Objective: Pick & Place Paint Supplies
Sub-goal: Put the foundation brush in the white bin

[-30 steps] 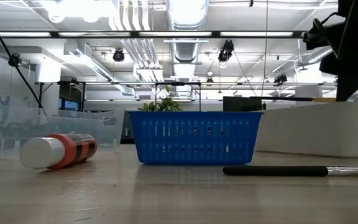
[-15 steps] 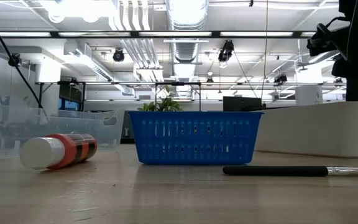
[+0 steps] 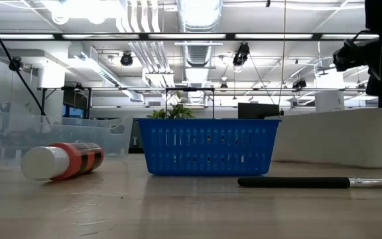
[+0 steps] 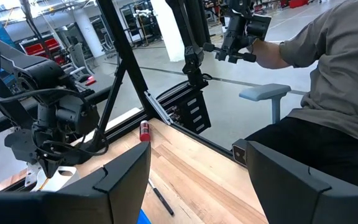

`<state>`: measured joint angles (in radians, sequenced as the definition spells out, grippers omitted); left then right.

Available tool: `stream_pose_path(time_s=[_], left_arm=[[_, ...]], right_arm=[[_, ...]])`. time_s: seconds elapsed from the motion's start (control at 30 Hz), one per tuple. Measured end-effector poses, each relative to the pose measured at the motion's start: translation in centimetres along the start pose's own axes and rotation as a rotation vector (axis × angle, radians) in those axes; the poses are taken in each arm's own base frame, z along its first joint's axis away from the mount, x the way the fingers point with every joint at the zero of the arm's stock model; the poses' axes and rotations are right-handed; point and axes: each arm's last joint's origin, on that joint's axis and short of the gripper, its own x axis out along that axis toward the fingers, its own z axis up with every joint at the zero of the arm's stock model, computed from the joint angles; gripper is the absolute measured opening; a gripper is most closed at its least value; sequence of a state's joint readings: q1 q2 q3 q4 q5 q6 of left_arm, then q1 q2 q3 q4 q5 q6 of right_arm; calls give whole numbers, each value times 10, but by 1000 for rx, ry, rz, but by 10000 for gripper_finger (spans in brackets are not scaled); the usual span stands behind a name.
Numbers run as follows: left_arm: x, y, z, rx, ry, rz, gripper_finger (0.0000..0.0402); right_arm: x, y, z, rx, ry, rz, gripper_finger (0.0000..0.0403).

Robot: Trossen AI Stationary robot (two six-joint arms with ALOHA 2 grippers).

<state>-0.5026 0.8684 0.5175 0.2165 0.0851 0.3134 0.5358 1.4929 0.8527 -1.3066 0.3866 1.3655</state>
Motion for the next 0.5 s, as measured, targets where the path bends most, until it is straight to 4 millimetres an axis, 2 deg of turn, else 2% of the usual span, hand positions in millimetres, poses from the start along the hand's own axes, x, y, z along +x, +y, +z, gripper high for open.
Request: stream_pose_path(time_s=[0.5], left_arm=[[0, 0, 0, 0, 0, 0, 269]], right_arm=[[7, 2, -3, 2, 19, 18, 8]])
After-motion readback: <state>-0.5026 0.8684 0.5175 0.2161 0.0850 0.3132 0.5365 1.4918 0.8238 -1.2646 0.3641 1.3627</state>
